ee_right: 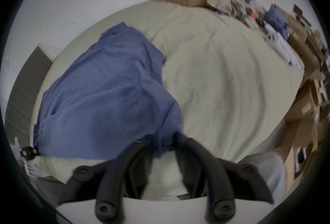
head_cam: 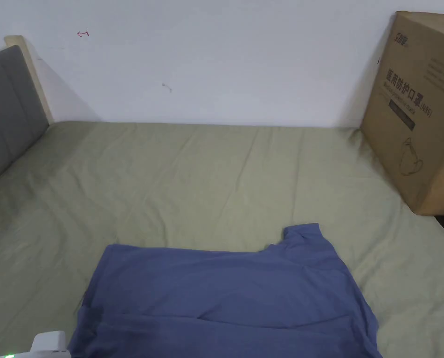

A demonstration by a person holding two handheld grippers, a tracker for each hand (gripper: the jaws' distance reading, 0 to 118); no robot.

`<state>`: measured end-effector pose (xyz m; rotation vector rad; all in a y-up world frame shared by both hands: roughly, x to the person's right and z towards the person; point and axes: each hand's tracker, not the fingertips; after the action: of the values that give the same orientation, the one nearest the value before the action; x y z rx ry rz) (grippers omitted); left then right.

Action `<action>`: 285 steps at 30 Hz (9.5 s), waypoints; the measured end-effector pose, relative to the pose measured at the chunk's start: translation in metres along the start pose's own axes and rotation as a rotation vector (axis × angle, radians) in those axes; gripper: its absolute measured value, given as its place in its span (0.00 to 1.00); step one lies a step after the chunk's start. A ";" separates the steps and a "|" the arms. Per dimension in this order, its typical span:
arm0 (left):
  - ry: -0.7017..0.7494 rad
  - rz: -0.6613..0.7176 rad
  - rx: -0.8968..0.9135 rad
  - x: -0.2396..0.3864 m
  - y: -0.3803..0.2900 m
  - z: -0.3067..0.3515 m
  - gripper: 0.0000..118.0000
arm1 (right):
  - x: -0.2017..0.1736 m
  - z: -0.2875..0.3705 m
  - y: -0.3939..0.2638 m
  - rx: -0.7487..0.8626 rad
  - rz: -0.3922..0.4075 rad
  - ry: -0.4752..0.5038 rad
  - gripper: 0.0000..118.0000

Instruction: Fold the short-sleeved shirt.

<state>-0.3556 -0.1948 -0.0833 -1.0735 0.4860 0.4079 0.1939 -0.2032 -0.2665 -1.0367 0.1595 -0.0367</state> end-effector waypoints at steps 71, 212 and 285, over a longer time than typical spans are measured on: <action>-0.103 -0.172 0.256 0.057 0.242 -0.092 0.02 | -0.101 -0.071 0.240 0.288 0.278 -0.004 0.37; -0.396 0.159 0.073 -0.096 0.077 0.015 0.04 | -0.136 0.139 0.114 0.762 0.299 0.073 0.00; -0.318 -0.358 0.144 0.170 -0.036 -0.039 0.00 | -0.058 0.167 0.099 0.769 0.233 0.023 0.00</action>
<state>-0.2035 -0.2314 -0.1679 -0.9121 0.0360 0.2160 0.1566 -0.0043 -0.2620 -0.2468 0.2602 0.0967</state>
